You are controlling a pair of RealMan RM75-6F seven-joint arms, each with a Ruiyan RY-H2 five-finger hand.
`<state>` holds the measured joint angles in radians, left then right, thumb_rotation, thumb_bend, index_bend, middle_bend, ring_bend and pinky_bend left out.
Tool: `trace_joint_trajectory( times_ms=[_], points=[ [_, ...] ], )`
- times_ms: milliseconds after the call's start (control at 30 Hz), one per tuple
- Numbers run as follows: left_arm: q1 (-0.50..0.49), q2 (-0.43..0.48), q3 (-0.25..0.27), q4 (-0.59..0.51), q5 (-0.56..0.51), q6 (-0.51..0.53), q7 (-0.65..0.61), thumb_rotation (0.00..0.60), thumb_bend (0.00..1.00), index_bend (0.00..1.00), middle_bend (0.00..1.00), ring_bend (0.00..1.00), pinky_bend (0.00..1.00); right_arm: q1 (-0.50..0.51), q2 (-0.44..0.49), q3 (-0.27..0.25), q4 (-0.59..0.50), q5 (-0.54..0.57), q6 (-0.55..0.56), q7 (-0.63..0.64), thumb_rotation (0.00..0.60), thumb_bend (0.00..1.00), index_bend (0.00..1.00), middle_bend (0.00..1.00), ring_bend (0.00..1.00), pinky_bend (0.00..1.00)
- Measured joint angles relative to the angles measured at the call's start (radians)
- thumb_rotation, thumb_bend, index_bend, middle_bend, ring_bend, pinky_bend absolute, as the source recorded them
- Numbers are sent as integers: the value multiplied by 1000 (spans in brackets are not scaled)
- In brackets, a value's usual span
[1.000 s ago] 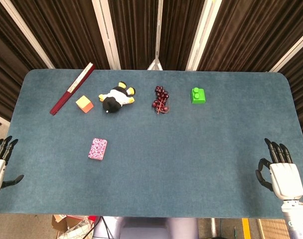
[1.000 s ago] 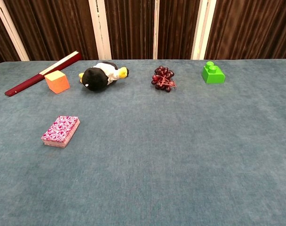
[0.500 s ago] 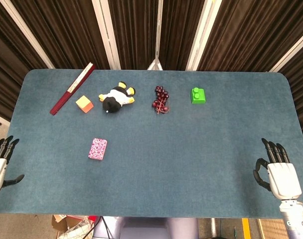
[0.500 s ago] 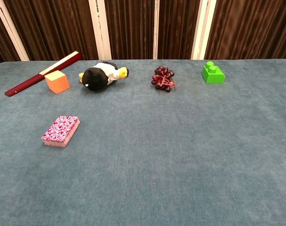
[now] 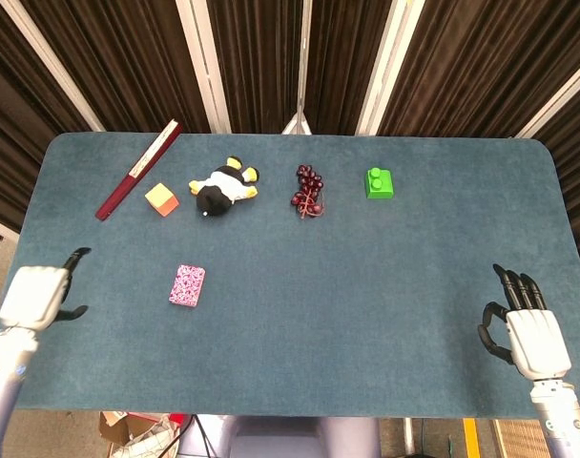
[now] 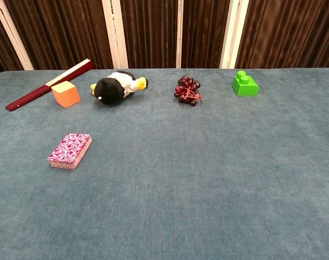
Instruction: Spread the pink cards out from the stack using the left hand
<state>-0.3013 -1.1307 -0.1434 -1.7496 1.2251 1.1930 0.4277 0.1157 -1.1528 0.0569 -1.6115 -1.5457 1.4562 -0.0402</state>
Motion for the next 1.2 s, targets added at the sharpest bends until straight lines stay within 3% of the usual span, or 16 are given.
trace_joint_trajectory(
  times_ms=[233, 433, 733, 867, 1200],
  points=[
    [-135, -39, -41, -40, -315, -131, 184, 600, 139, 192, 924, 869, 952, 0, 5, 1, -1, 6, -3, 21, 600, 412, 0, 0, 0, 72],
    [-254, -109, -49, -38, -480, -168, 318, 600, 53, 140, 894, 848, 952, 0, 8, -1, -4, 8, -4, 28, 600, 412, 0, 0, 0, 72],
    [-358, -219, -38, 5, -589, -170, 429, 600, 46, 145, 882, 840, 952, 0, 12, -2, -7, 11, -7, 37, 600, 412, 0, 0, 0, 72],
    [-409, -279, -26, 22, -651, -152, 485, 600, 96, 175, 883, 840, 952, -1, 15, -2, -7, 12, -6, 47, 600, 412, 0, 0, 0, 72],
    [-479, -369, -14, 66, -725, -129, 510, 600, 128, 210, 883, 840, 952, -1, 18, -2, -6, 12, -4, 61, 600, 412, 0, 0, 0, 72]
  ],
)
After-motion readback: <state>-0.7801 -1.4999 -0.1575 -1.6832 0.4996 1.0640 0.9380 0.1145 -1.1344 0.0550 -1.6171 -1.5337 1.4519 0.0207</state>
